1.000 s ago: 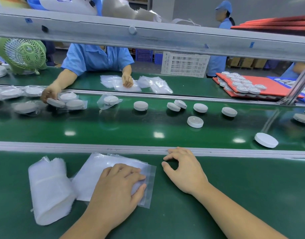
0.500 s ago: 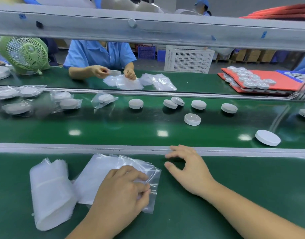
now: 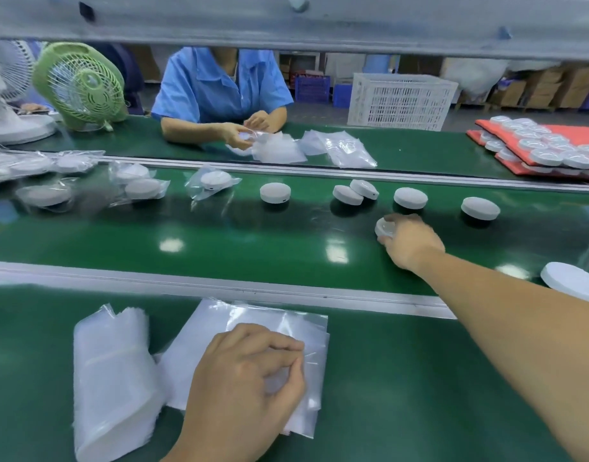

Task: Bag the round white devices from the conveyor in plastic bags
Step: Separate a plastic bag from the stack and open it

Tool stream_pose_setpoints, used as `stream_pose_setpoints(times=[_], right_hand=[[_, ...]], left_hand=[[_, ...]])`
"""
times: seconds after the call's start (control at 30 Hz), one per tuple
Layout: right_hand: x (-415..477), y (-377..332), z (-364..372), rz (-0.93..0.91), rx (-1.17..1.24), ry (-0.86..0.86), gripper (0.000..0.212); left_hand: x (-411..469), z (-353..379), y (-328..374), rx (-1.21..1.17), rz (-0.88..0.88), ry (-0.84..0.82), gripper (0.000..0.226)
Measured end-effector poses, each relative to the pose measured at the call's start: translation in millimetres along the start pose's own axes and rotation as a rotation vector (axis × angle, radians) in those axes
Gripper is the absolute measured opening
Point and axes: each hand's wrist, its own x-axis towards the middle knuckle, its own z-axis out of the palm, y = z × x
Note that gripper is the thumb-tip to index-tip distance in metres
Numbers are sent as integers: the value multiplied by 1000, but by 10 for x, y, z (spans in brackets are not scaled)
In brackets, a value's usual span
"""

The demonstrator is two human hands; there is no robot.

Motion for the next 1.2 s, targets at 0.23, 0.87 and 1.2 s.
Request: stream_pose_setpoints(times=[0.23, 0.87, 1.2], right_hand=[[-554, -145, -115, -290, 3, 156, 41], [-2456, -440, -78, -629, 1094, 241, 19], [-1814, -537, -347, -523, 750, 163, 45]], left_hand=[[-17, -55, 37, -35, -201, -27, 24], [-53, -129, 267, -476, -282, -59, 60], [273, 18, 331, -459, -221, 73, 35]])
